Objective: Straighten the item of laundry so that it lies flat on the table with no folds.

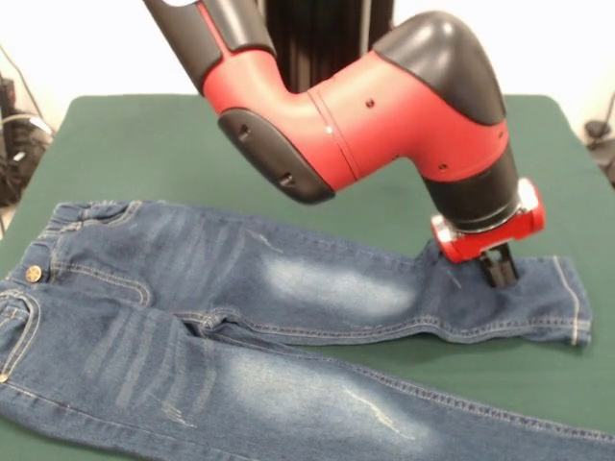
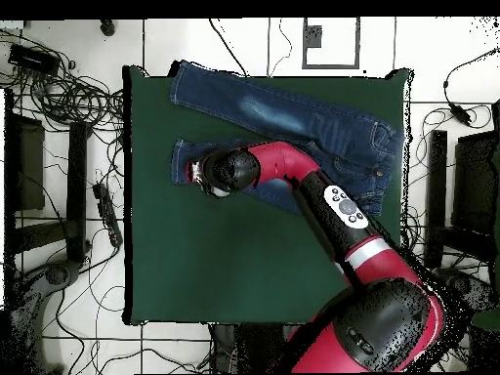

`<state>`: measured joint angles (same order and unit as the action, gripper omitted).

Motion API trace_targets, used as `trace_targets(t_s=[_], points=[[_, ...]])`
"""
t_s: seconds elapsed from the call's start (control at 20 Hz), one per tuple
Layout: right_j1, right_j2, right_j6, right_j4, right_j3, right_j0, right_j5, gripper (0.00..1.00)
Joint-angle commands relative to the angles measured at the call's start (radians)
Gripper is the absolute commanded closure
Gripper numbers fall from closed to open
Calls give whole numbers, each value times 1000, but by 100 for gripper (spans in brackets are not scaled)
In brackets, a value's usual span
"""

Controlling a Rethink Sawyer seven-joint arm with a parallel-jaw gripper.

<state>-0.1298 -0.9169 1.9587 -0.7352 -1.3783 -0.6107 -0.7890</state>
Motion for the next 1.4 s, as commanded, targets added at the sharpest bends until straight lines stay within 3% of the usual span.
trace_targets(t_s=[0.05,0.55,0.75,0.8,1.15,1.4], points=[[36,123,-164,-9,53,48,-92,100],[37,103,-131,-68,4,13,129,100],[105,26,-165,-223,-36,-60,534,100],[124,18,-185,-253,-40,-73,575,100],[204,-52,-253,-367,-64,-146,635,100],[224,-72,-271,-384,-53,-160,606,100]])
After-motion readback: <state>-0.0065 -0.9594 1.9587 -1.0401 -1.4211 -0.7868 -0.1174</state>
